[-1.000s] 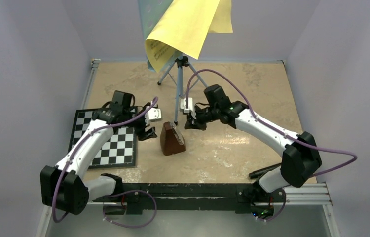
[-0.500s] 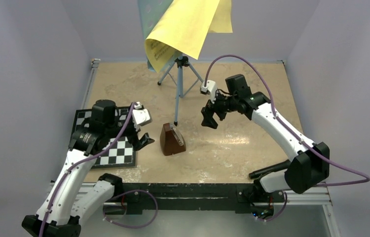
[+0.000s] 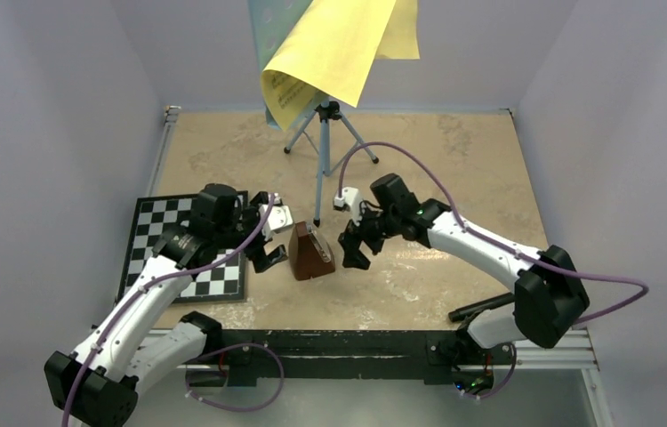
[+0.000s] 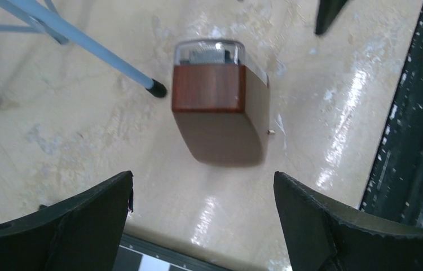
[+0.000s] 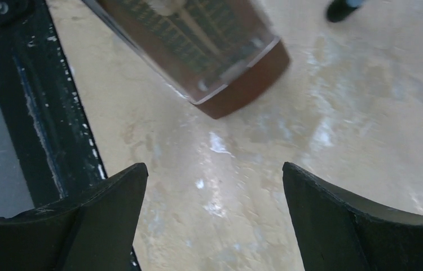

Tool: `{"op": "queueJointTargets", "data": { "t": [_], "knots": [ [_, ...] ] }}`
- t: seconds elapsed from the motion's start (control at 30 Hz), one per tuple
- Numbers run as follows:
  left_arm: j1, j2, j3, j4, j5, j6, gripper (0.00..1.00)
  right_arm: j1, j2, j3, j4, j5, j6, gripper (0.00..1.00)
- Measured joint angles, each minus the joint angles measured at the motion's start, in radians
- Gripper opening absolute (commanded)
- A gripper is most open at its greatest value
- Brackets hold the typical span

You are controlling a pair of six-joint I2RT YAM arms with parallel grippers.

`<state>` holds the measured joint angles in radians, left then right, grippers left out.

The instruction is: Pack up the instrument practice props

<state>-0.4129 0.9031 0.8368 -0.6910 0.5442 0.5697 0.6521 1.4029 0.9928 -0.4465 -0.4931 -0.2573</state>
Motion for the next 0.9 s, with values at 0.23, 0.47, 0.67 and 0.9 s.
{"op": "queueJointTargets", "data": {
  "t": [0.23, 0.47, 0.67, 0.9],
  "knots": [
    [-0.023, 0.075, -0.025, 0.202, 0.014, -0.002, 0.99, 0.081, 0.095, -0.021, 0.113, -0.026, 0.084, 0.86],
    [-0.056, 0.190, -0.029, 0.266, 0.132, 0.021, 0.99, 0.080, 0.103, -0.021, 0.114, -0.021, 0.093, 0.87],
    [-0.072, 0.272, -0.003, 0.288, 0.163, -0.007, 0.67, 0.080, 0.101, -0.021, 0.103, -0.009, 0.106, 0.91],
    [-0.074, 0.283, 0.001, 0.353, 0.069, -0.223, 0.25, 0.082, 0.101, -0.021, 0.135, 0.096, 0.160, 0.98]
  ]
}}
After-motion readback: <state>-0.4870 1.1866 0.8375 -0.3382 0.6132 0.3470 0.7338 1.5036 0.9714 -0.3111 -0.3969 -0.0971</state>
